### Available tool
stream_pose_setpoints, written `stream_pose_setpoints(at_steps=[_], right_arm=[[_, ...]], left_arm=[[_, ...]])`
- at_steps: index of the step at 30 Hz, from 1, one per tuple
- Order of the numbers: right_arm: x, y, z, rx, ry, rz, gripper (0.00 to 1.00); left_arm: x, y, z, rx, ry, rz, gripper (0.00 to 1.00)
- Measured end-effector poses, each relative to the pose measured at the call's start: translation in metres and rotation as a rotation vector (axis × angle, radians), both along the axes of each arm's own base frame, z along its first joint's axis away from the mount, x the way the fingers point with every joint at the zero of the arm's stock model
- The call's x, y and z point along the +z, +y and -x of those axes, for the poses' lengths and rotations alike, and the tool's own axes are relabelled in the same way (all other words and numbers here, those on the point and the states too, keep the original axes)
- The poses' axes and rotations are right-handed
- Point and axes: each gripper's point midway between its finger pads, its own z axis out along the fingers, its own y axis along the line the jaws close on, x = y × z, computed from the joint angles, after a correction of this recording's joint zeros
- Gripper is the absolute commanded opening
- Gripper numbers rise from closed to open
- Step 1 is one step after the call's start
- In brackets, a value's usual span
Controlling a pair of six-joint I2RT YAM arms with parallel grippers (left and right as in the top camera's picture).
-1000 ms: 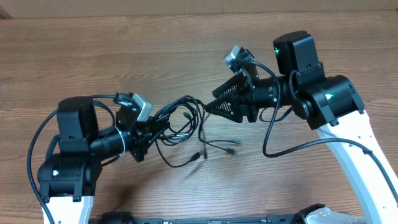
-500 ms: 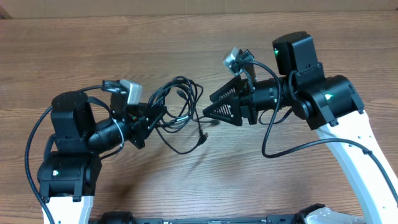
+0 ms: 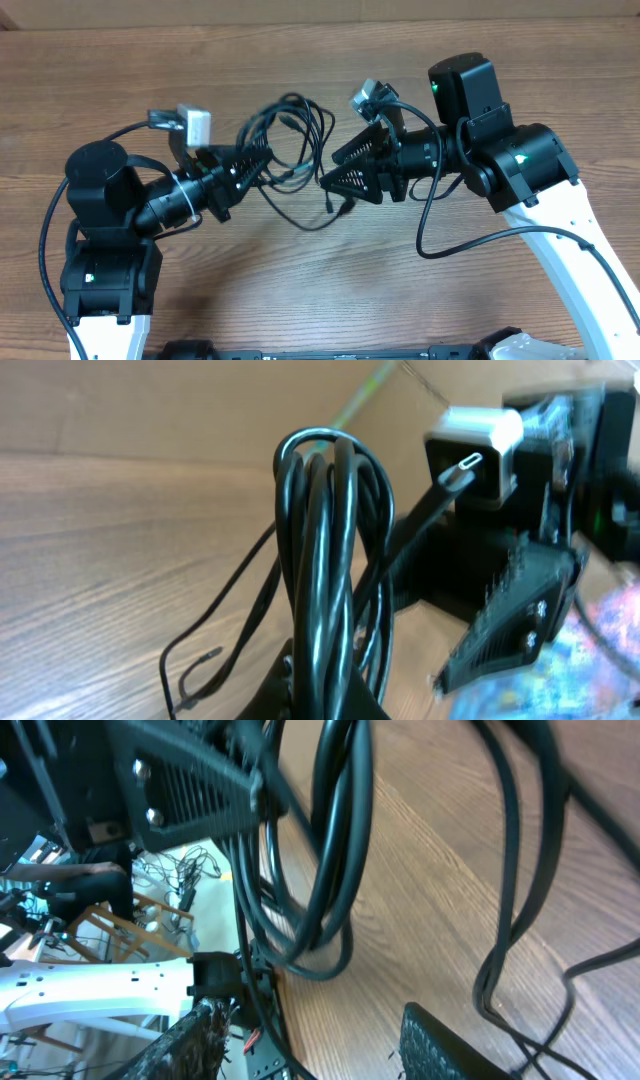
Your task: Untangle cables
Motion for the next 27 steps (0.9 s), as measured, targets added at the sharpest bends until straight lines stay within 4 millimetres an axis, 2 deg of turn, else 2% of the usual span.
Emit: stream_pose_setpoints(at_steps=[10,15,19,27], right_arm=[[0.026,0.011,-0.017,-0.007,-0.122,-0.090,0.54],[0.028,0.018,-0.012,0.009,-0.116,-0.100,0.54],[0.027,0.022,-0.016,0.009,-0.106,-0.107,0.52],[0.034,0.029,-0.026,-0.002,-0.111,-0.146,0.56]], left_arm=[[0.004,0.014,-0.019,0.175,0.223,0.182,0.04],[0.034,0.015,-0.024,0.177,0.141,0.255,0.04],[0.064,0.010,-0.018,0.120,0.031,0.296,0.05],[0.063,0.005,-0.011,0.074,0.078,0.316,0.04]])
